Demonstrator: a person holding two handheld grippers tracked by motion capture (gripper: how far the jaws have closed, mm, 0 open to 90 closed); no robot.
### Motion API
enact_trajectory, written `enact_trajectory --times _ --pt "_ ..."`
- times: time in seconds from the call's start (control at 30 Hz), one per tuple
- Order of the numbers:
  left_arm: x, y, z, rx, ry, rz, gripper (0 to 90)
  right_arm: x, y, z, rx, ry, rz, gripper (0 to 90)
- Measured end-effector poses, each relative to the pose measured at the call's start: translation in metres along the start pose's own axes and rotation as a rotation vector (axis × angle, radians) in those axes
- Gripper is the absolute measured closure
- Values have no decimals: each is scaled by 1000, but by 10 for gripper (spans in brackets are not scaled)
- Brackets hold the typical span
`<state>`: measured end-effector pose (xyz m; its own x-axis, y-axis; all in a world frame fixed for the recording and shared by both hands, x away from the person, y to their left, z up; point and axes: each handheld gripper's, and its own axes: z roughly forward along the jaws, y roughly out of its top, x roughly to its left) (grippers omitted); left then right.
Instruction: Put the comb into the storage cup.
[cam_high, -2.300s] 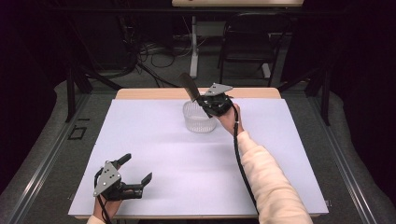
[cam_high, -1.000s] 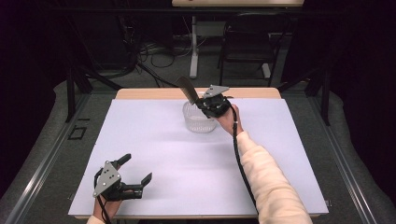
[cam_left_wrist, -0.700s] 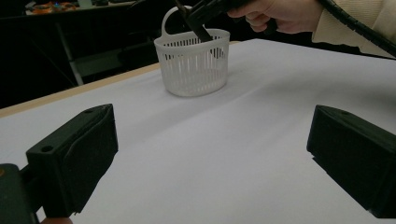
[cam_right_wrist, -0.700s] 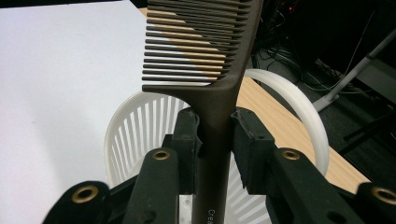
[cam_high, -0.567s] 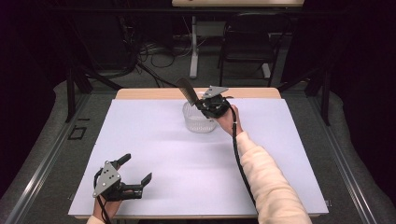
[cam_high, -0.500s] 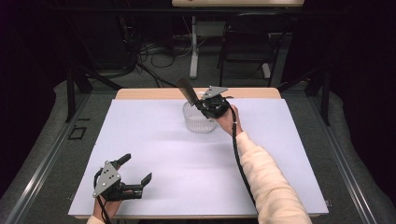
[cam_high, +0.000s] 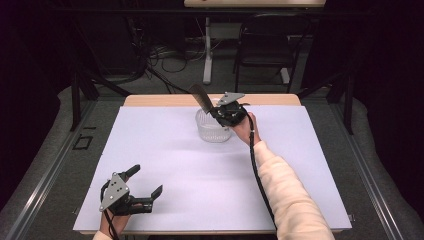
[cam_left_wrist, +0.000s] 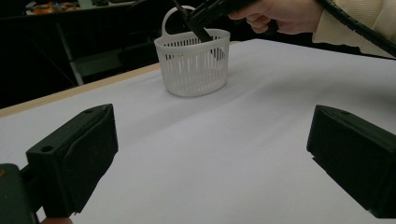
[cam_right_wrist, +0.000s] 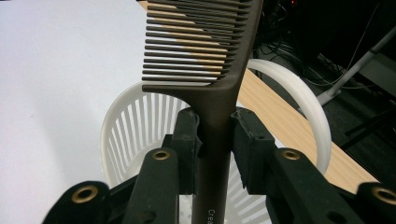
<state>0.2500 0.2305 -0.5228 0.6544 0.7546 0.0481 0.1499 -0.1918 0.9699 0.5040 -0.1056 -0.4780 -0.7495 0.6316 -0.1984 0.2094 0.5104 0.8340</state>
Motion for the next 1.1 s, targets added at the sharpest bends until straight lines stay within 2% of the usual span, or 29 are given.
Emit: enact_trajectory --times 1.1 --pt "1 0 -1 0 2 2 21 -1 -3 5 32 10 -4 719"
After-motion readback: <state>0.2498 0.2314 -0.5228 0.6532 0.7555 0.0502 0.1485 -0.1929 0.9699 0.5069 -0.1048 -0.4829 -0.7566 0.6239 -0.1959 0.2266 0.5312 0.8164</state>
